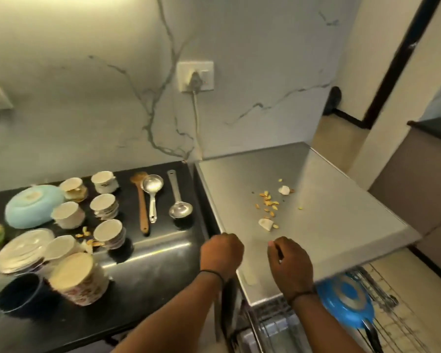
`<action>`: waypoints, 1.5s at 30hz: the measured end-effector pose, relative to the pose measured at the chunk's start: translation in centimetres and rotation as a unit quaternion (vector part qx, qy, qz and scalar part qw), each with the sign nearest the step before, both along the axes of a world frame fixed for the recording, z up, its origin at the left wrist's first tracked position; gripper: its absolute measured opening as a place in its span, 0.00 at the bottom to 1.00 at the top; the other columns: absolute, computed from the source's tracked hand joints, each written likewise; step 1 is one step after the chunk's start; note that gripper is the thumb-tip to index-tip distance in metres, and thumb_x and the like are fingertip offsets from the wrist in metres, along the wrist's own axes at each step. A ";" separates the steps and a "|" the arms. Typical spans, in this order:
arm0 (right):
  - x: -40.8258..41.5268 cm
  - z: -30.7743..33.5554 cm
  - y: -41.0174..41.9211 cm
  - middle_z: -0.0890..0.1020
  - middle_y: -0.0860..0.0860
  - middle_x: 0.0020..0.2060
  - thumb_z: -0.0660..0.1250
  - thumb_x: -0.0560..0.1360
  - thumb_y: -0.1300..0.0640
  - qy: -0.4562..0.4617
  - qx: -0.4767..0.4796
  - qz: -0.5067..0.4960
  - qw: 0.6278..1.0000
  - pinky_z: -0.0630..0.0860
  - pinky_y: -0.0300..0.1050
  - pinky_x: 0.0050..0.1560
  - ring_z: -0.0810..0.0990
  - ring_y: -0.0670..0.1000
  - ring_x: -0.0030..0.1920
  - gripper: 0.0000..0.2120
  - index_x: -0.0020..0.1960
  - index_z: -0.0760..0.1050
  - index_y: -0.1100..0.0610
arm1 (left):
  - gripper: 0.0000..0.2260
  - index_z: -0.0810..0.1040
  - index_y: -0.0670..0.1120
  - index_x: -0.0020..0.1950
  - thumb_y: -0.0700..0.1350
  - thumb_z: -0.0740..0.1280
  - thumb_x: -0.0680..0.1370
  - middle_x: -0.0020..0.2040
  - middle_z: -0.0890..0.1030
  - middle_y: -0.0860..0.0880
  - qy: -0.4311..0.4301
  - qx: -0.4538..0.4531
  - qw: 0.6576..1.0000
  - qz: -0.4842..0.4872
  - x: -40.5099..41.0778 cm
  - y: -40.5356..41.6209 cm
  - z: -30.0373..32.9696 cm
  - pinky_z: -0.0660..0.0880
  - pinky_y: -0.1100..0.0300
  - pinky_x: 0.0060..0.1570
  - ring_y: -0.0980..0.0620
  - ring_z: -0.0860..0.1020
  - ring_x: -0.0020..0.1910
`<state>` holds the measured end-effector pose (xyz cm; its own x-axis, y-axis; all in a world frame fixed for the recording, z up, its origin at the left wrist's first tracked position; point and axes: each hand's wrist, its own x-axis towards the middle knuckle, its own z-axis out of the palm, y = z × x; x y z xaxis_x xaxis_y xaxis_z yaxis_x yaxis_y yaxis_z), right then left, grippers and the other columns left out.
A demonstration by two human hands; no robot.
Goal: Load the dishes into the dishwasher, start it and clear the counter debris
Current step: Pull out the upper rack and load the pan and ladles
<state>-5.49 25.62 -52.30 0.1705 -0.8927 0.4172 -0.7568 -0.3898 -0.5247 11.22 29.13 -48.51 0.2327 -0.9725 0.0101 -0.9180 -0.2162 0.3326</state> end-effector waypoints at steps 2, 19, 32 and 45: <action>4.9 1.2 -0.3 0.73 0.48 0.31 0.58 0.77 0.48 -0.009 0.021 0.036 0.999 0.66 0.45 0.32 0.72 0.51 0.32 0.13 0.36 0.70 0.53 | 0.13 0.78 0.44 0.46 0.50 0.58 0.79 0.48 0.82 0.44 0.019 -0.030 0.996 0.080 4.9 1.3 0.0 0.71 0.55 0.43 0.42 0.79 0.49; 28.7 0.8 -5.3 0.82 0.58 0.36 0.61 0.78 0.59 -0.299 0.517 -0.065 0.799 0.78 0.44 0.28 0.82 0.55 0.32 0.10 0.45 0.75 0.65 | 0.06 0.72 0.52 0.45 0.51 0.59 0.80 0.45 0.78 0.51 0.048 -0.083 0.983 0.154 19.7 4.4 -3.3 0.66 0.63 0.39 0.55 0.72 0.39; 12.5 3.7 -6.7 0.81 0.60 0.38 0.64 0.76 0.60 -0.295 0.322 -0.092 0.895 0.79 0.44 0.27 0.82 0.57 0.31 0.06 0.41 0.76 0.60 | 0.22 0.78 0.47 0.61 0.44 0.74 0.67 0.56 0.78 0.44 -0.112 -0.188 0.976 0.014 13.5 -3.6 0.1 0.74 0.49 0.49 0.42 0.75 0.53; -23.3 6.7 3.2 0.80 0.60 0.43 0.63 0.79 0.53 -0.342 0.224 -0.327 0.852 0.80 0.53 0.31 0.83 0.60 0.32 0.08 0.43 0.74 0.54 | 0.18 0.79 0.51 0.60 0.46 0.71 0.70 0.54 0.81 0.49 -0.066 -0.148 0.937 -0.308 -16.5 -5.1 0.4 0.72 0.53 0.51 0.45 0.78 0.53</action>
